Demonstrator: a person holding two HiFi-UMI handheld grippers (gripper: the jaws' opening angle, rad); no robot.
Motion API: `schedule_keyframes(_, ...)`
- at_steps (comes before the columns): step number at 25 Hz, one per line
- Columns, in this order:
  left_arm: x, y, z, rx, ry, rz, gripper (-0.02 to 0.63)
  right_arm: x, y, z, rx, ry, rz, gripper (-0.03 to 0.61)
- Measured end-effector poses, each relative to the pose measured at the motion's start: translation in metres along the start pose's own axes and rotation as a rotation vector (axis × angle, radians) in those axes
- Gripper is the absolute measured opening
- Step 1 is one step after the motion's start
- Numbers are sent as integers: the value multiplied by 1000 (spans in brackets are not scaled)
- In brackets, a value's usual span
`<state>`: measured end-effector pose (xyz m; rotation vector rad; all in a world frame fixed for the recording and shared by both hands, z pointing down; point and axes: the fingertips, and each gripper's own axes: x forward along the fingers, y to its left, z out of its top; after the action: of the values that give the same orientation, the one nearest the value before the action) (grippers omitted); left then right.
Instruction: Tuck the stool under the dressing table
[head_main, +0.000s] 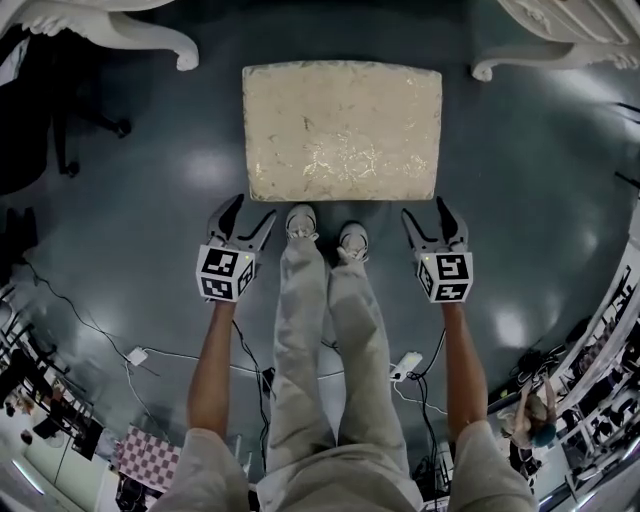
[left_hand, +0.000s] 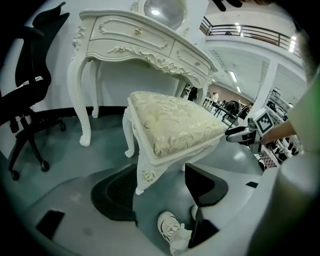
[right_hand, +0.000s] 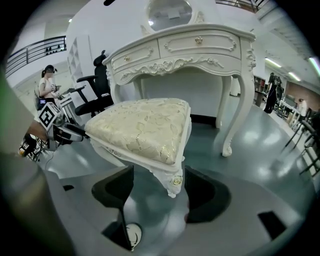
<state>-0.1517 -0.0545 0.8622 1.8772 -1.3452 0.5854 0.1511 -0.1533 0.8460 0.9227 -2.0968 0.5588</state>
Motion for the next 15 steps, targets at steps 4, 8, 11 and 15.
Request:
schedule_keyframes(4,14,3,-1,16,-7,-1,276,16,-6,0,-11,-10,-5,318)
schedule_keyframes(8,24,4,3,33,-21,-9,276,25,-7,0,-26,-22,-6,305)
schedule_keyframes(11,30,2,4,43,-24,-24,276,28,-5,-1,-39,-30,-3,291)
schedule_keyframes(15,40,7,18,41,-28,-42,276,37,-10,13,-53,-31,-4,285)
